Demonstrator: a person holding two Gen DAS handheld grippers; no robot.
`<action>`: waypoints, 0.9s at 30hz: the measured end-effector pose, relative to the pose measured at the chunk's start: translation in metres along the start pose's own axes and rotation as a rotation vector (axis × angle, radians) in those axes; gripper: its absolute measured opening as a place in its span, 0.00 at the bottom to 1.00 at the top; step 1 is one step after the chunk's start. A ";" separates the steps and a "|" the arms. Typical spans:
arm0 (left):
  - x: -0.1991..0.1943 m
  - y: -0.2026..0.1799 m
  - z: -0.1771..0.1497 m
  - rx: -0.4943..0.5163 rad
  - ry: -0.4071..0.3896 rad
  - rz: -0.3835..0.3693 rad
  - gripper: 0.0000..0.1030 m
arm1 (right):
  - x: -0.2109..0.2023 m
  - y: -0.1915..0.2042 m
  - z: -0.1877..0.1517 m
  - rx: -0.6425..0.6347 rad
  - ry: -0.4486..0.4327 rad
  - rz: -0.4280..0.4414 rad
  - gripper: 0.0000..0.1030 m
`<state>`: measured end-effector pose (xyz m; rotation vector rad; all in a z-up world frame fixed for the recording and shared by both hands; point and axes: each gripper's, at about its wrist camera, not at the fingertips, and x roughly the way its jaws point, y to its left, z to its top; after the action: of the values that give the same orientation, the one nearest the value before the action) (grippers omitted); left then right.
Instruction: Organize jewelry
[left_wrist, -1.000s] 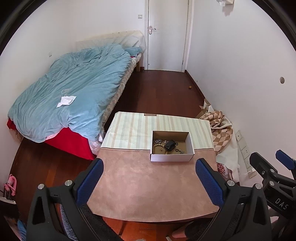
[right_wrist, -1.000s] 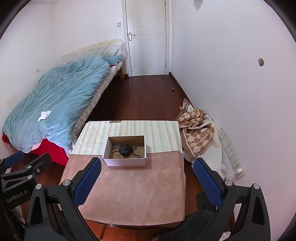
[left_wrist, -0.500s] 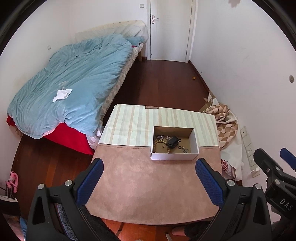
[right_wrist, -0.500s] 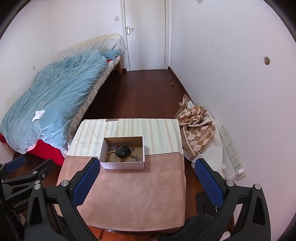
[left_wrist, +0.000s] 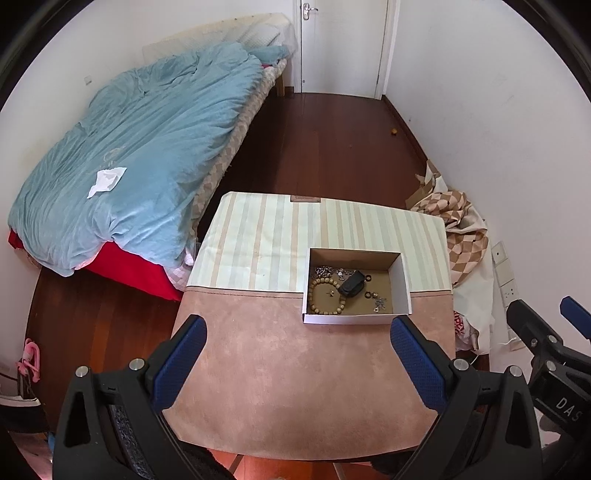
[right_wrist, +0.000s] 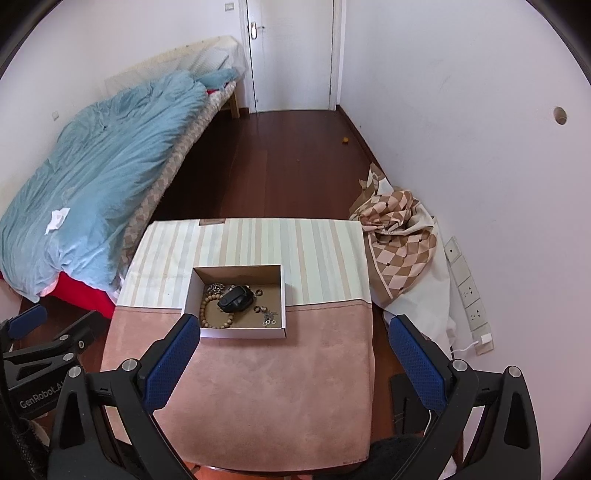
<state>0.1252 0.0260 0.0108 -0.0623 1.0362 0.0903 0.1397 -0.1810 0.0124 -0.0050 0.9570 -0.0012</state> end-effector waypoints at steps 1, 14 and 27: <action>0.003 0.000 0.001 0.001 0.008 -0.002 0.99 | 0.004 0.001 0.002 -0.003 0.007 -0.003 1.00; 0.017 0.006 0.002 -0.007 0.056 -0.005 0.99 | 0.022 0.003 0.004 -0.017 0.065 -0.014 1.00; 0.016 0.009 0.001 0.003 0.047 0.011 0.99 | 0.022 0.006 0.004 -0.028 0.076 -0.010 1.00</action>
<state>0.1330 0.0357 -0.0030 -0.0566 1.0838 0.0975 0.1552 -0.1756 -0.0035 -0.0357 1.0327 0.0030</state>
